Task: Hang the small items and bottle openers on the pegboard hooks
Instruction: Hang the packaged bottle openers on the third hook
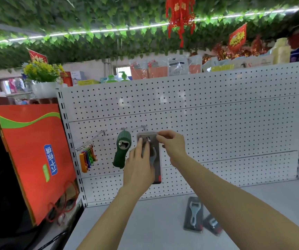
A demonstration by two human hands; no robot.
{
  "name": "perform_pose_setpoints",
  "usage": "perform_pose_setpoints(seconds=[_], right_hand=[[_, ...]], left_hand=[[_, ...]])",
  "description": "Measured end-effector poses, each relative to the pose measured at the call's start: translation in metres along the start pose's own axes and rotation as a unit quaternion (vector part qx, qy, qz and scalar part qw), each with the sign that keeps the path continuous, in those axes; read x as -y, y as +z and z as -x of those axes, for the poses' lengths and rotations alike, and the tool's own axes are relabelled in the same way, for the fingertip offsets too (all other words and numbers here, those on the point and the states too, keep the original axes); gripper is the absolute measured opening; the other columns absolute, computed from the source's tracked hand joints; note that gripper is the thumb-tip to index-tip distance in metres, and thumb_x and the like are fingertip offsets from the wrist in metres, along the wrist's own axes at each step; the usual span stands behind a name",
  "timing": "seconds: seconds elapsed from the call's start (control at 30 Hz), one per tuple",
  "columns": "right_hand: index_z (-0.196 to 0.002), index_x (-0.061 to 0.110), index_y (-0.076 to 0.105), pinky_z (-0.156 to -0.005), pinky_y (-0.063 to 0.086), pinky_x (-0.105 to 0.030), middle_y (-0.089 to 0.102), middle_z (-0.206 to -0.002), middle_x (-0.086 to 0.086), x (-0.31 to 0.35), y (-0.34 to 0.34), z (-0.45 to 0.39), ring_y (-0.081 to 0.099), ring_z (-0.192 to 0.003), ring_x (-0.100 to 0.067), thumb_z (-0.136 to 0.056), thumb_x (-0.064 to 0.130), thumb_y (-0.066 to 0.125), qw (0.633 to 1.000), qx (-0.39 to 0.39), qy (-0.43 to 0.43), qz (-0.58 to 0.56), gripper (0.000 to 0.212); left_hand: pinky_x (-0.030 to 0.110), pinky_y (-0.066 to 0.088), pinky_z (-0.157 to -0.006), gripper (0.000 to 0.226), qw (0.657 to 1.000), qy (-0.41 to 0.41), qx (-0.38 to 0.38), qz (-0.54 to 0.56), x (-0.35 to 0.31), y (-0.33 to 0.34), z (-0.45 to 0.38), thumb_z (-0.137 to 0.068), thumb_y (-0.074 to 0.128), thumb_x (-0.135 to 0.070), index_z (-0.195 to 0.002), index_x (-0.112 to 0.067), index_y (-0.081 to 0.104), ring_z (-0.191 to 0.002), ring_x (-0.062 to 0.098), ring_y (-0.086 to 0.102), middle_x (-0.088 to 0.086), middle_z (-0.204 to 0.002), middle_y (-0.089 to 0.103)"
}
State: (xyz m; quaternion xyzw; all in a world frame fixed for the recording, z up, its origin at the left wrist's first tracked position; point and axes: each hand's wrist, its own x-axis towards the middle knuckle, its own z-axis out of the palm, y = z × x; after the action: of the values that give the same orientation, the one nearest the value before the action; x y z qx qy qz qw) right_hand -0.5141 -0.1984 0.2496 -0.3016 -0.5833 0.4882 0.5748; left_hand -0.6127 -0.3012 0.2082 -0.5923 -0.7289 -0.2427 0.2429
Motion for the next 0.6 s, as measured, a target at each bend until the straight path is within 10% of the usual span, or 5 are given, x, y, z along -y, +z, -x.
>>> perform_pose_setpoints(seconds=[0.27, 0.6], right_hand=[[-0.112, 0.018, 0.068, -0.086, 0.051, -0.034, 0.069, -0.108, 0.003, -0.034, -0.093, 0.023, 0.063, -0.097, -0.014, -0.094, 0.026, 0.060, 0.916, -0.019, -0.123, 0.380, 0.022], [-0.114, 0.015, 0.069, -0.082, 0.051, -0.039, 0.068, -0.109, -0.006, -0.096, -0.223, 0.074, 0.061, -0.100, -0.028, -0.093, 0.025, 0.058, 0.809, -0.030, -0.044, 0.586, 0.025]], left_hand=[[0.040, 0.044, -0.098, 0.049, 0.999, 0.016, -0.040, -0.002, 0.001, 0.023, 0.055, -0.084, 0.067, -0.021, -0.130, -0.007, 0.055, -0.115, 0.029, 0.048, 0.011, -0.127, 0.057], [0.038, 0.049, -0.085, 0.040, 0.978, 0.146, 0.143, 0.051, -0.058, 0.107, 0.109, -0.086, 0.065, -0.021, -0.125, -0.013, 0.059, -0.107, 0.028, 0.055, 0.005, -0.122, 0.057]])
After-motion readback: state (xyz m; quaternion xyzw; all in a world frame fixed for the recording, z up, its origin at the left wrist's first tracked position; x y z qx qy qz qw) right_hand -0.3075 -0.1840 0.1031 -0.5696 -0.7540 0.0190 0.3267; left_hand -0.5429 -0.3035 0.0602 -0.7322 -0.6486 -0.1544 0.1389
